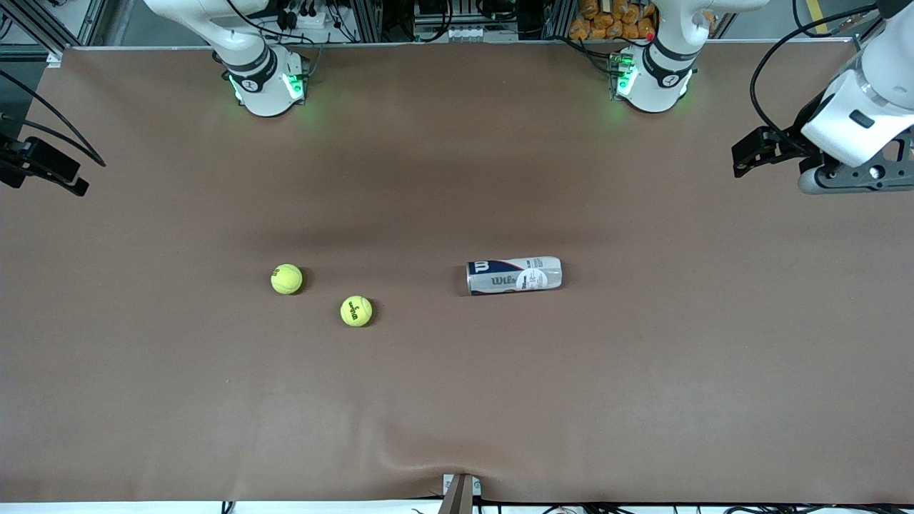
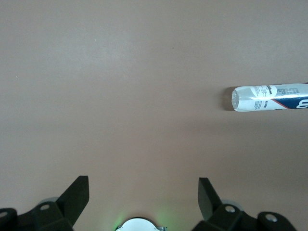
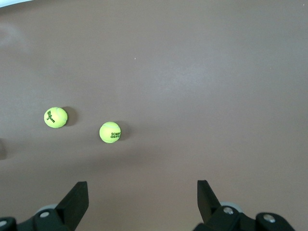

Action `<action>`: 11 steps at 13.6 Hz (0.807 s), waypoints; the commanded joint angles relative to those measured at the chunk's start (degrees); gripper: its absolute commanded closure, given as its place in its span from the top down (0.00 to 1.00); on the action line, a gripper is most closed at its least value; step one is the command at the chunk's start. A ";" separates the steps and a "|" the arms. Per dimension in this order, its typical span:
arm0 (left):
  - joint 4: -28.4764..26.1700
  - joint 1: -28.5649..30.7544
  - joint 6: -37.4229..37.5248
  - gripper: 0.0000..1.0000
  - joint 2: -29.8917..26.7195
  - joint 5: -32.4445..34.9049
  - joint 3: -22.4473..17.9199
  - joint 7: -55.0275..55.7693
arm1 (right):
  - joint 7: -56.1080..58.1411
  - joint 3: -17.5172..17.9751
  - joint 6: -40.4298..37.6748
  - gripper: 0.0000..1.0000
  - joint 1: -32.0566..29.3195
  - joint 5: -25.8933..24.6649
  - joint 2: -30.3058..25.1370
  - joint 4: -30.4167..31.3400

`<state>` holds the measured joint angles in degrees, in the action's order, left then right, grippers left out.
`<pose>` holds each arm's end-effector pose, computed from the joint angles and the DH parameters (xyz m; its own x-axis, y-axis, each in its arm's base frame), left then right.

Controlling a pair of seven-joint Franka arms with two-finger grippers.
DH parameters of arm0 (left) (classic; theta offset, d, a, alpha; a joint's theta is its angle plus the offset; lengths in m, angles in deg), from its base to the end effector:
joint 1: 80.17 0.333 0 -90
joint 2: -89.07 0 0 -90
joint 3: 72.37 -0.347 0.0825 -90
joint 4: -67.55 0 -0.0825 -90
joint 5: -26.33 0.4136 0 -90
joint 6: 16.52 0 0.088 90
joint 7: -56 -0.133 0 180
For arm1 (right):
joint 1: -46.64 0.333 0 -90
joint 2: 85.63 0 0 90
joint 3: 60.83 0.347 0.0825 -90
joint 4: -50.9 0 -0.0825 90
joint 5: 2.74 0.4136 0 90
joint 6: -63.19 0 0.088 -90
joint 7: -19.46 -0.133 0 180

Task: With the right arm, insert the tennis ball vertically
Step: 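Move the left gripper over the Wilson tube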

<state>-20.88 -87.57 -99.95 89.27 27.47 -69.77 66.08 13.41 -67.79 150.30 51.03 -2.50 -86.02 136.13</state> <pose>0.5626 -0.0963 0.6317 0.9963 0.0043 -0.0858 0.0013 -0.9994 -0.0353 0.5773 -0.0256 0.6705 0.9880 -0.1497 0.0388 -0.1494 -0.9887 -0.0091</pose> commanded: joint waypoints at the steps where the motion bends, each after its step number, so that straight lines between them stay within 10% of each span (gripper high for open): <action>1: 1.42 -0.17 0.19 1.00 0.59 0.19 0.13 -0.68 | 0.43 0.19 0.17 1.00 -0.26 -0.59 -0.57 0.02; 11: 1.42 -2.71 0.11 1.00 2.78 0.45 0.13 -0.41 | 0.43 0.19 0.25 1.00 -0.26 -0.59 -0.48 0.02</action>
<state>-20.82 -88.68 -99.99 90.51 27.47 -69.53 66.04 13.41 -67.79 150.44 51.03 -2.50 -86.02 136.13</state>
